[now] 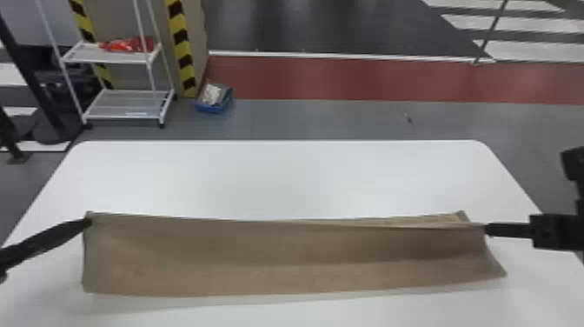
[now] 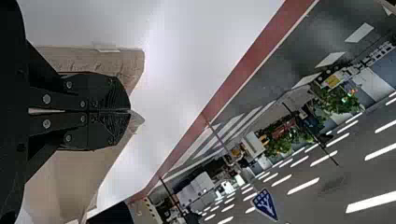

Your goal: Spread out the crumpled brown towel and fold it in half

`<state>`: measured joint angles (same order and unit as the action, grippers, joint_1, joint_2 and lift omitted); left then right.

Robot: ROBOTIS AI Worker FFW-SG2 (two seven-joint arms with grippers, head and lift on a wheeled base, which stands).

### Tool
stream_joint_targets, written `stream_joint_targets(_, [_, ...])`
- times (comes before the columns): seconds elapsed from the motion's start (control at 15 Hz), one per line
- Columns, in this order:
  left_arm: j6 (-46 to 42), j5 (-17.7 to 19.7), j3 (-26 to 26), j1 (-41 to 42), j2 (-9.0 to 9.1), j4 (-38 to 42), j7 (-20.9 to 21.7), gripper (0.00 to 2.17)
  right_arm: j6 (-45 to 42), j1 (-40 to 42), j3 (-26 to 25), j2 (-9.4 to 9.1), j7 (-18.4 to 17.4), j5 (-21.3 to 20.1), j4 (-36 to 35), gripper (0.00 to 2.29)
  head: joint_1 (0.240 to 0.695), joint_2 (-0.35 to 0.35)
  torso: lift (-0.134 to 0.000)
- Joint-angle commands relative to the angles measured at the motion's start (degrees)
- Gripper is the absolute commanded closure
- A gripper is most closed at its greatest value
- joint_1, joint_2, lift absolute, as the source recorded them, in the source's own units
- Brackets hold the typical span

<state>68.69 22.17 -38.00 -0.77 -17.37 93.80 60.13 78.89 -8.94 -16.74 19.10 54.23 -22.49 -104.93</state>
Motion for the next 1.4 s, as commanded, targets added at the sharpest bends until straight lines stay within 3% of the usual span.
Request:
stream_joint_targets(0.0, [0.0, -0.1, 0.6, 0.0, -0.12, -0.3, 0.0, 1.15, 0.0, -0.7, 0.2, -0.11, 0.0, 0.1, 1.0, 1.33, 0.695, -0.052, -0.125])
stream_joint_targets(0.93, [-1.4, -2.0, 2.5, -3.6, -3.2, -6.0, 0.1, 1.15, 4.9, -6.6, -0.6, -0.38, 0.4, 1.2, 6.4, 1.33, 0.695, -0.033, -0.125])
stream_joint_targets(1.33, [-1.6, -3.5, 4.2, -6.2, -3.29, -8.1, -0.1, 1.15, 6.5, -9.4, -1.6, -0.46, 0.3, 2.4, 10.3, 1.33, 0.695, -0.032, -0.125])
